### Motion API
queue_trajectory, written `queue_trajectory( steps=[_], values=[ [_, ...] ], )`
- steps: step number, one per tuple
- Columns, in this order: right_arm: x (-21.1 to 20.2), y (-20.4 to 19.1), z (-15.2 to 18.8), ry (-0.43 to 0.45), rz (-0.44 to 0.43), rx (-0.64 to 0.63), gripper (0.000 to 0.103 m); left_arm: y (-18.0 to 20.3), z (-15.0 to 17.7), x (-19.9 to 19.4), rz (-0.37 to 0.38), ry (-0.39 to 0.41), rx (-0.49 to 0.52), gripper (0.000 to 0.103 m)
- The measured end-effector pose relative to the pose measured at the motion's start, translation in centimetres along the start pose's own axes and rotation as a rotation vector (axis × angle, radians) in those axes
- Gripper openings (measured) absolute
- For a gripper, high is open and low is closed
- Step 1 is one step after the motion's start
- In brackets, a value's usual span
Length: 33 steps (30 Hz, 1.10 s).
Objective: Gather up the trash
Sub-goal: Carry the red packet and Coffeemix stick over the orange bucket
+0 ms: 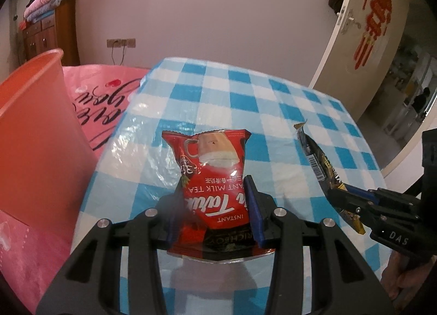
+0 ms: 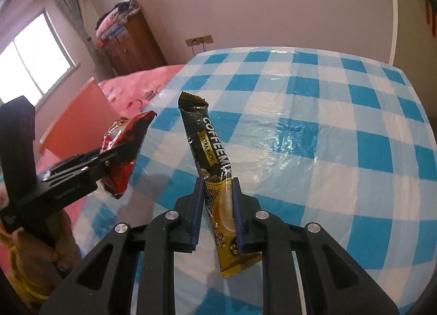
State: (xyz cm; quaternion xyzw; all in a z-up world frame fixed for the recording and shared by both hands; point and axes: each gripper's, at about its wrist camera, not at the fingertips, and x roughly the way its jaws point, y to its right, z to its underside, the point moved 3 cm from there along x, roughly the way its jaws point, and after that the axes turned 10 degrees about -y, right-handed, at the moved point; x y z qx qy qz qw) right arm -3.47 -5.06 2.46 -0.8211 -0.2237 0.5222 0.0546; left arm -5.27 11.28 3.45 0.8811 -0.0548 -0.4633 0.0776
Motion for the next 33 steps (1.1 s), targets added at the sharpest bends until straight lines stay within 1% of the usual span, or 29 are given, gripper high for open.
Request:
queue_trajectory(
  steps=[8,11,15,21,27,33],
  values=[
    [-1.9,-1.8,-0.4,0.023,-0.079,0.032,0.021,-0.4,-0.4,-3.8,0.003,0.07,0.01,0.043],
    [-2.3,-2.6,-0.5,0.03,-0.086,0.023,0.021,-0.8,-0.6,-5.1,0.004,0.094,0.007,0.043],
    [-2.8,-3.7,-0.9,0.032,-0.12,0.025,0.021,-1.5,-0.8,-6.7,-0.001,0.124,0.004,0.043],
    [-3.1,-5.7,-1.9,0.032,-0.148,0.009,0.021,-3.2,-1.2,-8.8,-0.018,0.166,-0.014,0.043],
    [-2.9,-8.7,-3.2,0.022,-0.185,-0.027,0.021,-5.4,-1.6,-10.7,-0.048,0.2,-0.032,0.043],
    [-2.3,-12.5,-5.3,0.008,-0.235,-0.076,0.021,-8.0,-2.0,-12.4,-0.09,0.235,-0.059,0.043]
  ],
)
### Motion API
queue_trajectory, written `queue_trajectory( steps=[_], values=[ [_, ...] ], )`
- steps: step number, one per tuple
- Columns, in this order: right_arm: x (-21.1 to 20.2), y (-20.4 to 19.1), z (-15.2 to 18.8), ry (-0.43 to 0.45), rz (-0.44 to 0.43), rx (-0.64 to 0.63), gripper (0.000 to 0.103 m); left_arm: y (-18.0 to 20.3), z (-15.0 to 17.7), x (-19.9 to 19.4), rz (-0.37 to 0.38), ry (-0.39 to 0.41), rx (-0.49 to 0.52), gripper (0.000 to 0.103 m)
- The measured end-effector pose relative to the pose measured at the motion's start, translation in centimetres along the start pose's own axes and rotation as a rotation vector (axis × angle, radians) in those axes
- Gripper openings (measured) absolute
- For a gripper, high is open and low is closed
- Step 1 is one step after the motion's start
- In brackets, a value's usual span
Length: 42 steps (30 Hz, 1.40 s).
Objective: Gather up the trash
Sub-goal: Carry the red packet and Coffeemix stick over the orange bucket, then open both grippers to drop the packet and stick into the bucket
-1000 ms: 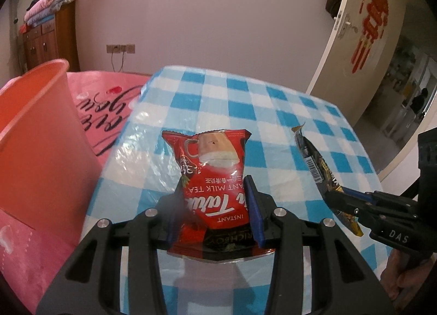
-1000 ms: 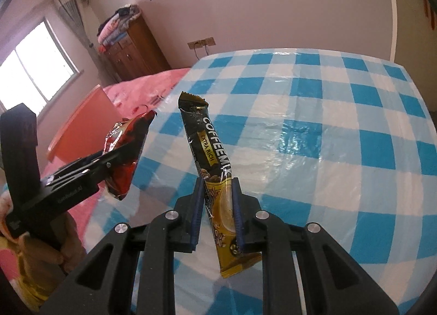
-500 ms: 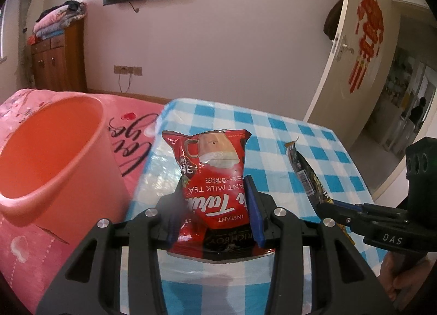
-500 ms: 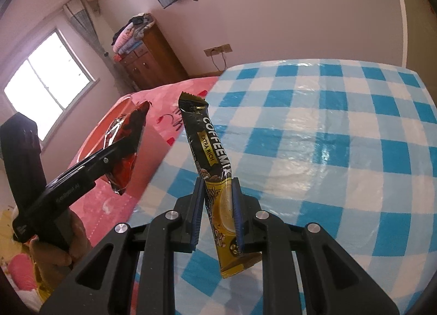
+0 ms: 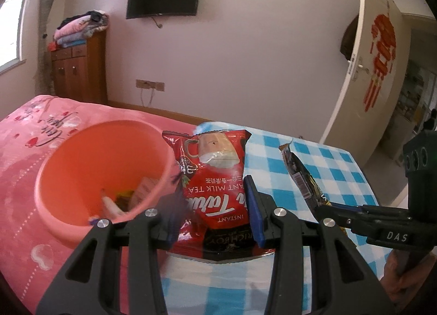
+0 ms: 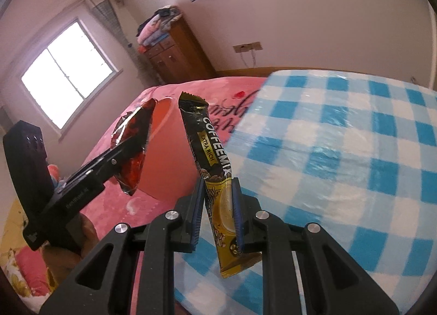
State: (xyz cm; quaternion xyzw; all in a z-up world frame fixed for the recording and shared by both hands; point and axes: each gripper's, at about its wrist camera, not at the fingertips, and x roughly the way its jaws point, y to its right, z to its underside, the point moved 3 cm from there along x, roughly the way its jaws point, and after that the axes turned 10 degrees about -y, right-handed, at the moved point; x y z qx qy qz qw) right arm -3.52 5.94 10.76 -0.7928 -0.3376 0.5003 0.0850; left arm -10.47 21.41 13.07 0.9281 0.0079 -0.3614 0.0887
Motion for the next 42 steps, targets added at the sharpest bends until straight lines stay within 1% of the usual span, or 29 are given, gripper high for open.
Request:
queue_trajectory(
  steps=[9,12,16,23,27,30,31,33,34,35,36,38,39,40,42],
  values=[
    [3.2,-5.2,-4.3,-0.032,-0.075,-0.062,0.021,-4.7,-1.0,-0.5,-0.084,0.022,-0.061,0.043],
    [4.7,-7.0,-5.5,-0.055,-0.099,-0.079,0.021,-6.5,-1.1,-0.2,-0.111,0.019,-0.088,0.043],
    [6.9,-8.9,-6.7,-0.083,-0.11,-0.106,0.021,-8.6,-1.1,0.8,-0.139,0.001,-0.126,0.043],
    [9.7,-10.4,-8.7,-0.113,-0.133,-0.109,0.021,-10.9,-1.4,2.1,-0.168,-0.025,-0.15,0.043],
    [10.8,-11.0,-9.3,-0.123,-0.126,-0.126,0.021,-11.1,-1.6,2.7,-0.176,-0.025,-0.154,0.043],
    [11.7,-11.5,-9.4,-0.129,-0.106,-0.131,0.024,-11.5,-1.6,3.4,-0.18,-0.037,-0.168,0.043],
    [11.9,-11.5,-9.4,-0.132,-0.113,-0.126,0.025,-11.6,-1.6,3.6,-0.18,-0.042,-0.171,0.043],
    [12.0,-11.5,-9.4,-0.121,-0.119,-0.119,0.031,-11.7,-1.3,3.9,-0.184,-0.05,-0.173,0.043],
    [11.8,-11.4,-9.4,-0.106,-0.122,-0.119,0.041,-11.7,-1.2,4.1,-0.191,-0.058,-0.176,0.043],
    [11.7,-11.1,-9.5,-0.095,-0.12,-0.119,0.049,-11.8,-1.0,4.2,-0.193,-0.065,-0.178,0.046],
    [11.5,-11.0,-9.5,-0.085,-0.118,-0.121,0.052,-11.8,-0.9,4.3,-0.194,-0.068,-0.179,0.051],
    [10.9,-10.7,-9.3,-0.062,-0.101,-0.128,0.059,-11.9,-0.6,4.4,-0.206,-0.071,-0.183,0.056],
    [10.5,-10.6,-9.3,-0.051,-0.091,-0.132,0.062,-11.9,-0.5,4.4,-0.212,-0.07,-0.182,0.062],
    [10.1,-10.5,-9.1,-0.033,-0.074,-0.138,0.068,-11.9,-0.5,4.3,-0.218,-0.07,-0.182,0.065],
    [9.5,-10.2,-8.9,-0.008,-0.046,-0.146,0.071,-11.7,-0.3,4.3,-0.221,-0.068,-0.177,0.072]
  ],
)
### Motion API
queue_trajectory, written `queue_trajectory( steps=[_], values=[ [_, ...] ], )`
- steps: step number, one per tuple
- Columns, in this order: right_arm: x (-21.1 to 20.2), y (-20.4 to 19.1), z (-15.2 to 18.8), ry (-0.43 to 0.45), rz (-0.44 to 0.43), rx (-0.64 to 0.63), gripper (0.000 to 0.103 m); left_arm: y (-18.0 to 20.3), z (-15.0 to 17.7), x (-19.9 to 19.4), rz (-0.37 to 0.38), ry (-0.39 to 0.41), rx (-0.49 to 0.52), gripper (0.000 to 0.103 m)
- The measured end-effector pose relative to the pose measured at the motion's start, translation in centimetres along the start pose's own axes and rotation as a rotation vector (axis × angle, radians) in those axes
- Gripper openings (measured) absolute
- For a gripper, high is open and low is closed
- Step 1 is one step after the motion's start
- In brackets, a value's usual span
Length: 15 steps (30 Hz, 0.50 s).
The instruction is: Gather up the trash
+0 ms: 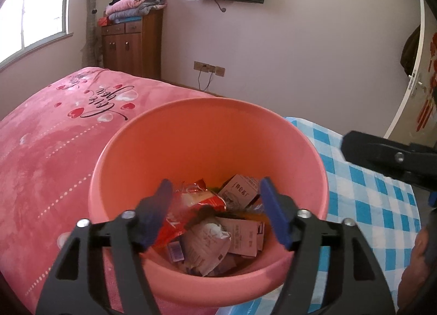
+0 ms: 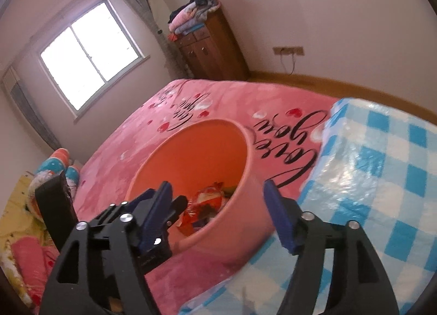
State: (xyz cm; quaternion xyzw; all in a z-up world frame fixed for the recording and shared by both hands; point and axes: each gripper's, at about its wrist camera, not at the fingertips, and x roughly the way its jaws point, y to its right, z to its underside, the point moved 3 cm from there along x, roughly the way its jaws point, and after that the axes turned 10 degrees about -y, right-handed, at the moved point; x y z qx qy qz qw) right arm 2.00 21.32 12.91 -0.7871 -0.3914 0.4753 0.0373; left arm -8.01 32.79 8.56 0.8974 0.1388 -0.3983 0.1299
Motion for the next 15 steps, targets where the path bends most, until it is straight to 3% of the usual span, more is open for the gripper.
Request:
queue_trajectory(
  steps=[4,9,15],
  values=[
    [-1.1,0.7,0.9,0.036,0.056,-0.008,0.082,0.6,0.2,-0.3,-0.04,0.009,0.027,0.082],
    [-2.7,2.2,2.0,0.075,0.118,0.005,0.089,1.9,0.2,-1.0,-0.058,0.023,0.058,0.088],
    [-4.6,4.3,3.5,0.11,0.192,0.019,0.089,4.2,0.4,-1.8,-0.057,0.04,0.095,0.091]
  ],
)
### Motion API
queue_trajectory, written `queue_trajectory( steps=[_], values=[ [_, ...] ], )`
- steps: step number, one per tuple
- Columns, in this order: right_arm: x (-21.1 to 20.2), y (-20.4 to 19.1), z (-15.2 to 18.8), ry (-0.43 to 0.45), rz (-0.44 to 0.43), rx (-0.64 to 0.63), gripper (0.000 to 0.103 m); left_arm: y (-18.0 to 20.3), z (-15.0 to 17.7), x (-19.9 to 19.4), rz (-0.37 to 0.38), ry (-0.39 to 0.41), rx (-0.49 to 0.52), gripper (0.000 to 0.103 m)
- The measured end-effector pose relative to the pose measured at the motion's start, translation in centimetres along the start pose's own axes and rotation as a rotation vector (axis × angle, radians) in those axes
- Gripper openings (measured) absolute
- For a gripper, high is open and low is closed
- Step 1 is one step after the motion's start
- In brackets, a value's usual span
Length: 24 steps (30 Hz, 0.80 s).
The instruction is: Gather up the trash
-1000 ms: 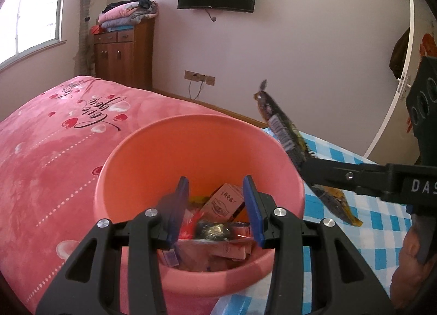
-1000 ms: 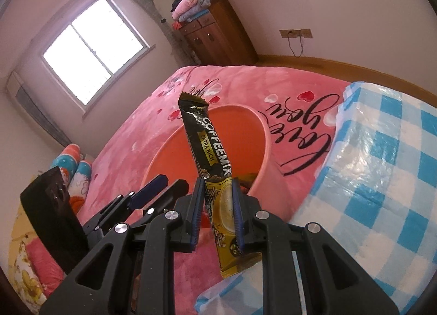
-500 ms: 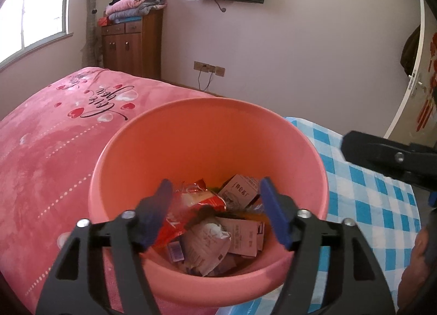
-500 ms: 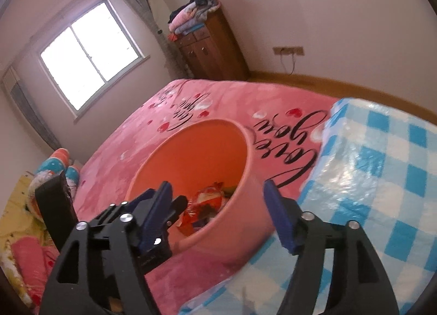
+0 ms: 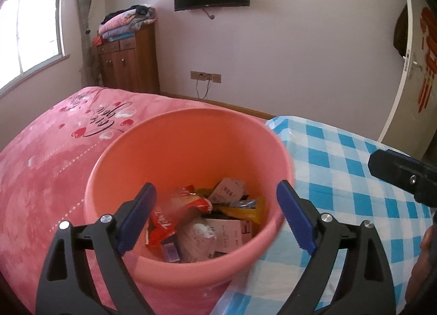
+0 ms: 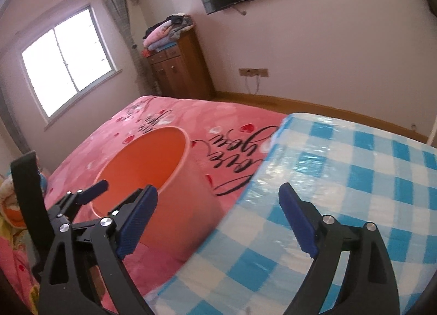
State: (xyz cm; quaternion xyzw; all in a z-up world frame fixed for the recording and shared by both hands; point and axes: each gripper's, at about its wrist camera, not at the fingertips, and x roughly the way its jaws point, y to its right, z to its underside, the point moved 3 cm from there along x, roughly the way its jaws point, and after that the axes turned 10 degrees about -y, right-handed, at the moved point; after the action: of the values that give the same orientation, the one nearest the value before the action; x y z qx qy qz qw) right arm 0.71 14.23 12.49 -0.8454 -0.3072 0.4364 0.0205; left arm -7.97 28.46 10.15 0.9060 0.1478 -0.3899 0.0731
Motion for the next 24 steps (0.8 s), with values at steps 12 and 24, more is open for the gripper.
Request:
queue_trajectory(
  steps=[12,24],
  values=[
    [-4.7,6.0,3.2,0.064,0.136,0.076,0.089,6.0,0.4,-1.6,0.06,0.04,0.076,0.097],
    [-9.7,11.1,7.5,0.127,0.29,0.139,0.092,12.4,2.2,-2.7,0.139,0.042,0.148,0.098]
  ],
)
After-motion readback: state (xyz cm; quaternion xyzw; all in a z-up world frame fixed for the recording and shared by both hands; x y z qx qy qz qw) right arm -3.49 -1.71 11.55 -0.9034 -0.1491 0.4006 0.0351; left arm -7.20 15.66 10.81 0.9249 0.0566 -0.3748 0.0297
